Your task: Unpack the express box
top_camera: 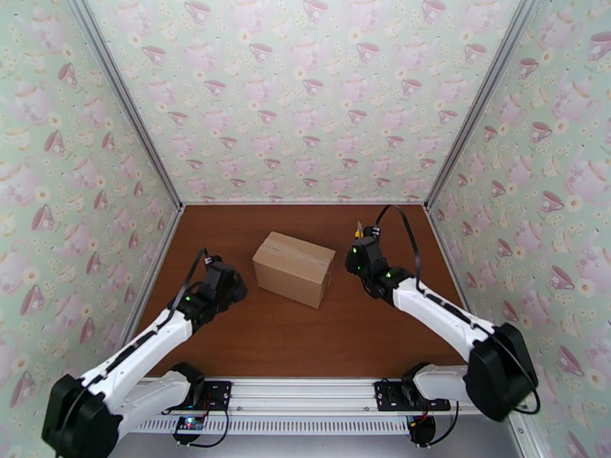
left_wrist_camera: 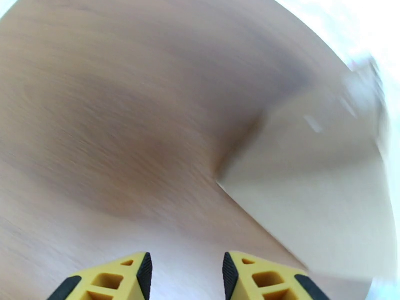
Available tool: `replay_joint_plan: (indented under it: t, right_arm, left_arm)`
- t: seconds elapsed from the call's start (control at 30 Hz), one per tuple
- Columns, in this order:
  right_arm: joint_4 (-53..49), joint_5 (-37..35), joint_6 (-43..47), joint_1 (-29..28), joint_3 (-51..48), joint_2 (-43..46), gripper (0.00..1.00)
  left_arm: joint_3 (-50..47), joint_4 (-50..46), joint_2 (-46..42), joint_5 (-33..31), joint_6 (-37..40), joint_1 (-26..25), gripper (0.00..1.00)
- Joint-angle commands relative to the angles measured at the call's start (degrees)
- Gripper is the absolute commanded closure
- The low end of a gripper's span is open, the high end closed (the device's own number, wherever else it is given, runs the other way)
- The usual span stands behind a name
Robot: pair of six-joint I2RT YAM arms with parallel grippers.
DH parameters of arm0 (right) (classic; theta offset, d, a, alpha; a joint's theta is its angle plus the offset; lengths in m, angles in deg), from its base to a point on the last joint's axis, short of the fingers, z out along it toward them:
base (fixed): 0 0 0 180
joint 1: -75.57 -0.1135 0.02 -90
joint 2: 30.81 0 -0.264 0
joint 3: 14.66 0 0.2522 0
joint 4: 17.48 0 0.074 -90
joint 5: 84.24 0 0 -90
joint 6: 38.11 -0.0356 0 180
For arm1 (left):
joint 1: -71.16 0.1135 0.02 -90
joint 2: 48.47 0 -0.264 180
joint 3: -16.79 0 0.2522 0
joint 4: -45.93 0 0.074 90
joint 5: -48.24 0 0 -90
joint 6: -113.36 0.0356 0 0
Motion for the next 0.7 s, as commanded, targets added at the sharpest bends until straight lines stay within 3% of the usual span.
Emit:
replay_joint_plan:
  t: [0.0,0.17,0.37,0.67]
  right_arm:
    - [4.7,5.2,5.0,0.9,5.8,-4.9,1.0]
    - [5.4,7.4,7.7,0.9,10.0,-10.1,1.0]
    - [5.8,11.3,5.7,0.8,8.1,-8.9,1.0]
    - [6.4,12.2,0.2,-2.1,0.1,-3.1,1.0]
  left_arm:
    - [-1.3,1.7,0.3,-1.7,-6.1,-4.7,0.56]
    - [0.7,6.2,5.4,-2.1,-6.2,-6.1,0.56]
    - [4.3,12.2,13.6,-3.3,-4.7,-5.5,0.56]
    - [7.9,15.9,21.3,0.3,-2.3,0.5,0.57]
